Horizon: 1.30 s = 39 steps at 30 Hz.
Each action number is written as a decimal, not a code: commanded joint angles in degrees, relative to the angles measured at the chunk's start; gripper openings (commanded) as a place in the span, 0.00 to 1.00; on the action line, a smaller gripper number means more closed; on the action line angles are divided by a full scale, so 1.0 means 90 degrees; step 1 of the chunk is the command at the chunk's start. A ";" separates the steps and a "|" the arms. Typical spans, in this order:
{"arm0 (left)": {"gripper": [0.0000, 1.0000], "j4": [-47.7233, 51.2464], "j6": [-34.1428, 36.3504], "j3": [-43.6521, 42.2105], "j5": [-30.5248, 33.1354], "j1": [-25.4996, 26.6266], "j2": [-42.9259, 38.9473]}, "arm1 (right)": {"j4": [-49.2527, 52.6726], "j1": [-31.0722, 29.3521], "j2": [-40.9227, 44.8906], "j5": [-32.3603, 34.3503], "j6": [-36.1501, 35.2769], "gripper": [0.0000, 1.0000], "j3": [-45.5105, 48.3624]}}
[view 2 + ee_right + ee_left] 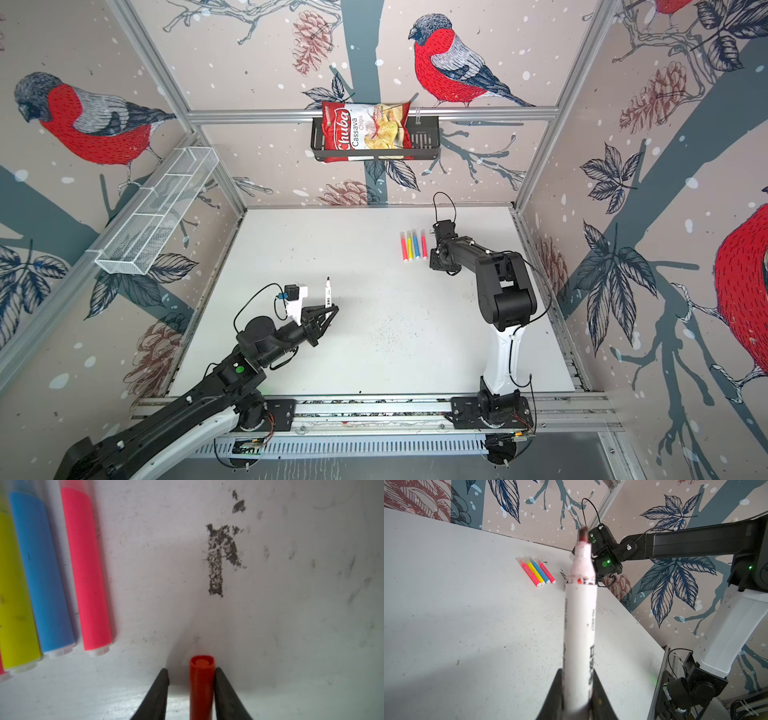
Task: Insert the pens into the pen caps
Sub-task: 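Align the right gripper on the red cap and close on it, then lift the red cap with the right gripper and carry it above the marker tip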
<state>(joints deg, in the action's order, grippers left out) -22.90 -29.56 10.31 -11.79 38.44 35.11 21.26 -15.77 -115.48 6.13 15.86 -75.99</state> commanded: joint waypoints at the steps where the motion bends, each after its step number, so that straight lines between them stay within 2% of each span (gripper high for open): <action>1: 0.00 -0.0025 0.0088 0.0048 -0.0003 -0.0013 -0.0048 | 0.0168 -0.0015 -0.0001 -0.0110 -0.0043 0.27 0.0095; 5: 0.00 -0.0040 0.0074 0.0051 -0.0017 -0.0015 -0.0046 | 0.0115 -0.0045 0.0126 -0.0159 -0.0009 0.16 0.0193; 8: 0.00 -0.0071 0.0076 0.0049 -0.0066 -0.0013 0.0002 | -0.0052 -0.0110 0.0421 -0.0498 -0.0033 0.12 0.0366; 16: 0.00 -0.0904 -0.0260 -0.0031 -0.0553 0.0020 0.0566 | -0.1306 -0.0293 0.2084 -0.2444 0.0211 0.12 0.1148; 20: 0.00 -0.1429 -0.0390 0.0030 -0.0448 0.0382 0.1012 | -0.2288 -0.0376 0.2959 -0.3401 0.0651 0.12 0.1641; 23: 0.00 -0.1793 -0.0373 0.0162 -0.0216 0.0846 0.1405 | -0.3315 -0.0442 0.3576 -0.4083 0.1369 0.12 0.2110; 26: 0.00 -0.2285 -0.0479 0.0285 -0.0240 0.1077 0.1854 | -0.4563 -0.0602 0.4104 -0.4642 0.2091 0.12 0.2647; 32: 0.00 -0.2798 -0.0519 0.0717 -0.0348 0.1352 0.2510 | -0.5877 -0.1295 0.4832 -0.4523 0.2620 0.14 0.3213; 39: 0.00 -0.3201 -0.0583 0.1115 -0.0526 0.1495 0.2988 | -0.6265 -0.2083 0.5209 -0.4188 0.2545 0.14 0.3359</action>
<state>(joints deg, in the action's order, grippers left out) -46.39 -34.61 19.27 -15.09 51.57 61.41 -30.22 -33.26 -69.25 -33.06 37.85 -46.37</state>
